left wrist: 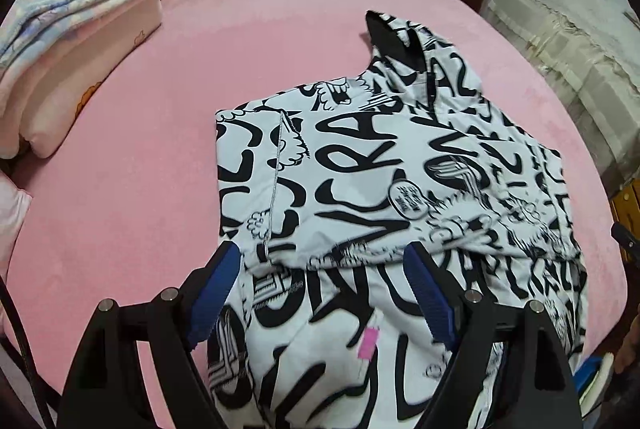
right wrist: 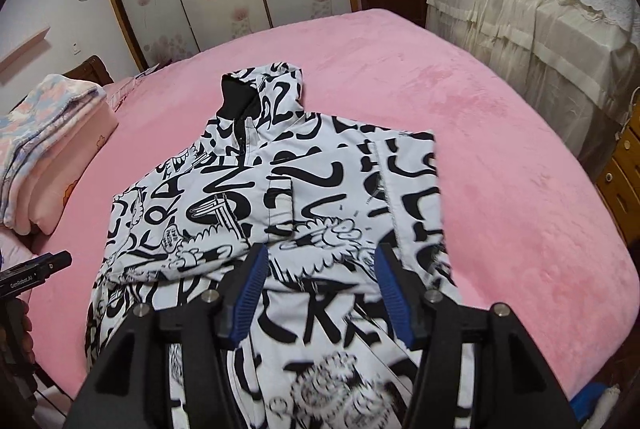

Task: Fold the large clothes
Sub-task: 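Grasp the jacket hem with both tools side by side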

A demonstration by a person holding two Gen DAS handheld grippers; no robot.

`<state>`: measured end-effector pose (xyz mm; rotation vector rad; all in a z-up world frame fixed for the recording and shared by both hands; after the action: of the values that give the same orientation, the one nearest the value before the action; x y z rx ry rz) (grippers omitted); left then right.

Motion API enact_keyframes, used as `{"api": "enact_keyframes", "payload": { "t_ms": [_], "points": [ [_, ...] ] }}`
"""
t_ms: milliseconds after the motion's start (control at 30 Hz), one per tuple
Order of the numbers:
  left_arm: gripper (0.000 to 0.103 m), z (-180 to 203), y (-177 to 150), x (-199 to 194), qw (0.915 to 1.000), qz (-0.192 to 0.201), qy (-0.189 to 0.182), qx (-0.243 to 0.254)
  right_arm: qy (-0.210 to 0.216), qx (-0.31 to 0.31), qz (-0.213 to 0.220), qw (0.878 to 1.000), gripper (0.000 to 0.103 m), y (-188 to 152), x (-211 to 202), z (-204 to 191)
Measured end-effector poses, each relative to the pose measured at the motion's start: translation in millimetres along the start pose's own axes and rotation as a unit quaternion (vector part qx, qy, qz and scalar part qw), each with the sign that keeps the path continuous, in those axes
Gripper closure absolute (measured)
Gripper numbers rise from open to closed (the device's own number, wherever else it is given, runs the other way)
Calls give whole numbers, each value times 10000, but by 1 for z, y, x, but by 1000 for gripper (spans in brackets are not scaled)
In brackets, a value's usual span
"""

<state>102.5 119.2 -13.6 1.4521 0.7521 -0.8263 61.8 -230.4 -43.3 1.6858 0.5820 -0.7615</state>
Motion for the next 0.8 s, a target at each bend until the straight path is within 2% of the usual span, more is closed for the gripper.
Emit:
{"api": "enact_keyframes", "payload": {
  "t_ms": [200, 333, 433, 500, 667, 800],
  "points": [
    [21, -3, -33, -40, 9999, 133, 59, 60, -159, -41, 179, 9997, 48, -23, -41, 15],
    [20, -11, -63, -52, 9999, 100, 58, 37, -247, -51, 107, 9996, 47, -47, -57, 28],
    [20, -21, -95, -49, 9999, -100, 16, -25, -218, -81, -14, 9997, 45, -73, -63, 38],
    [20, -26, -113, -45, 9997, -240, -24, -52, -207, -122, -111, 9996, 36, -88, -64, 44],
    [21, -42, -173, -18, 9964, -763, -234, -301, -349, -138, -543, 9978, 34, -134, -50, 62],
    [21, -48, -207, -4, 9936, -1018, -248, -426, -289, 24, -924, 9953, 34, -165, -37, 77]
  ]
}}
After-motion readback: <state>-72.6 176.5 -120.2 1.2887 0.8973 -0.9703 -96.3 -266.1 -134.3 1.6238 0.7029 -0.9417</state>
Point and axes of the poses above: each gripper's, at about its wrist camera, not at the fingertips, and x roughly the way its jaws point, z to its right, y to its top, the point moved 2 cm from there along x, roughly the way its jaws point, and after that the axes turned 2 degrees about x, right-handed, at the moved point
